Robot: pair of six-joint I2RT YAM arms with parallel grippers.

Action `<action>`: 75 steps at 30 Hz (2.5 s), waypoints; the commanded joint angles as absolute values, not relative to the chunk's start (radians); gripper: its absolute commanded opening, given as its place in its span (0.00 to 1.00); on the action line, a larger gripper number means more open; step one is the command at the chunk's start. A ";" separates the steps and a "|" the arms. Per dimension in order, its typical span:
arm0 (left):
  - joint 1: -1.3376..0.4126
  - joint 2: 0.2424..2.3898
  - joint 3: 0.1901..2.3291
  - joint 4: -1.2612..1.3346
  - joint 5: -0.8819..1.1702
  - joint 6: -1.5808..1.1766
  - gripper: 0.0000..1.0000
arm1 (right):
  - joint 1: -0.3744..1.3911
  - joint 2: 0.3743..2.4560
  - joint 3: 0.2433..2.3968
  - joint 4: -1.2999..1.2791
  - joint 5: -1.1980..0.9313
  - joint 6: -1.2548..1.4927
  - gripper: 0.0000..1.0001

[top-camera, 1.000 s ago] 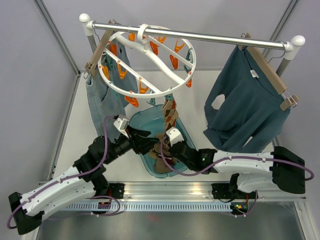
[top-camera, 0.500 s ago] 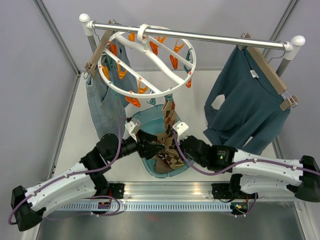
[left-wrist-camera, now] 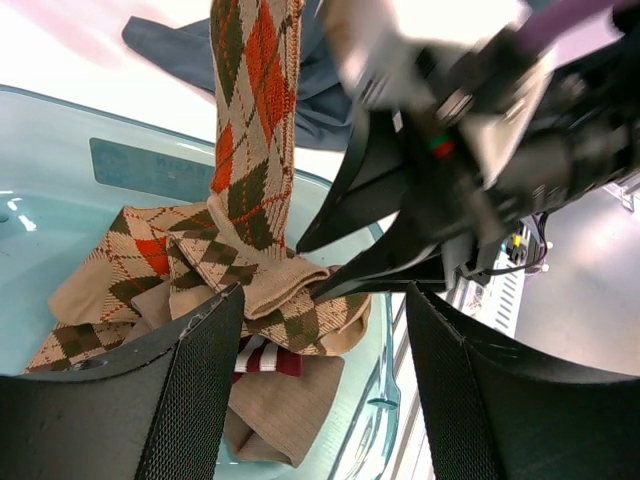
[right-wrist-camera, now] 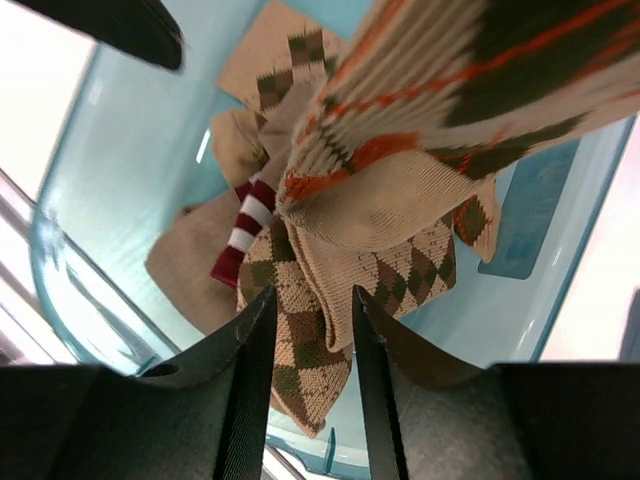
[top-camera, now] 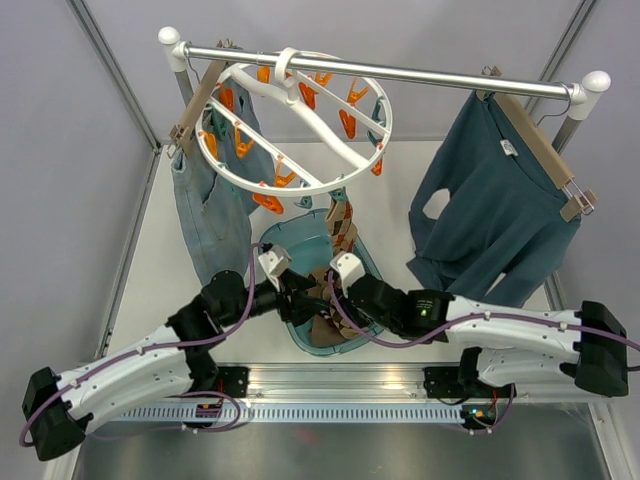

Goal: Clip the socks to the hanger
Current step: Pick up the sock from the bin.

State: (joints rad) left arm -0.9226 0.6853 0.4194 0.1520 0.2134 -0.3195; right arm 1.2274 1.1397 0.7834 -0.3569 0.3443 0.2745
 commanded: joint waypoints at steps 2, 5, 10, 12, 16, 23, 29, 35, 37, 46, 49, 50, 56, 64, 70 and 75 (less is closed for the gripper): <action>-0.923 0.684 0.422 0.192 0.230 -0.281 0.70 | 1.226 1.178 0.764 -0.302 0.360 0.267 0.42; -0.925 0.680 0.422 0.184 0.229 -0.279 0.70 | 1.226 1.206 0.761 -0.288 0.393 0.271 0.41; -0.925 0.677 0.425 0.181 0.230 -0.279 0.70 | 1.224 1.242 0.762 -0.275 0.413 0.275 0.41; -0.925 0.676 0.426 0.178 0.230 -0.279 0.70 | 1.223 1.258 0.761 -0.270 0.420 0.279 0.40; -0.925 0.680 0.431 0.176 0.233 -0.278 0.70 | 1.210 1.269 0.755 -0.256 0.448 0.288 0.37; -0.925 0.687 0.431 0.184 0.245 -0.278 0.70 | 1.183 1.272 0.741 -0.236 0.440 0.295 0.27; -0.925 0.698 0.426 0.199 0.262 -0.279 0.70 | 1.178 1.252 0.742 -0.244 0.439 0.296 0.20; -0.923 0.713 0.414 0.230 0.297 -0.278 0.70 | 1.178 1.213 0.741 -0.258 0.430 0.301 0.03; -0.925 0.722 0.410 0.239 0.310 -0.275 0.70 | 1.178 1.200 0.742 -0.265 0.437 0.305 0.00; -0.925 0.729 0.376 0.291 0.360 -0.204 0.70 | 1.177 1.077 0.820 -0.379 0.419 0.314 0.00; -0.927 0.721 0.379 0.311 0.388 -0.177 0.68 | 1.178 1.039 0.862 -0.425 0.390 0.307 0.00; -0.927 0.716 0.379 0.316 0.393 -0.170 0.68 | 1.178 1.029 0.871 -0.437 0.368 0.307 0.00; -0.927 0.693 0.405 0.333 0.454 -0.147 0.68 | 1.178 0.977 0.928 -0.511 0.292 0.302 0.00; -0.928 0.730 0.469 0.374 0.448 -0.141 0.68 | 1.181 0.931 0.966 -0.538 0.235 0.298 0.00; -0.928 0.776 0.529 0.414 0.420 -0.115 0.70 | 1.180 0.908 1.018 -0.560 0.204 0.285 0.00; -0.928 0.827 0.557 0.445 0.403 -0.068 0.71 | 1.180 0.904 1.086 -0.583 0.177 0.278 0.00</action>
State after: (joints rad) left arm -0.9230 0.8009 0.5152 0.3756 0.4187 -0.1406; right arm 1.1805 0.9245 1.0180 -0.5663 0.2096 0.2901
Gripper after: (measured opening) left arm 0.709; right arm 0.004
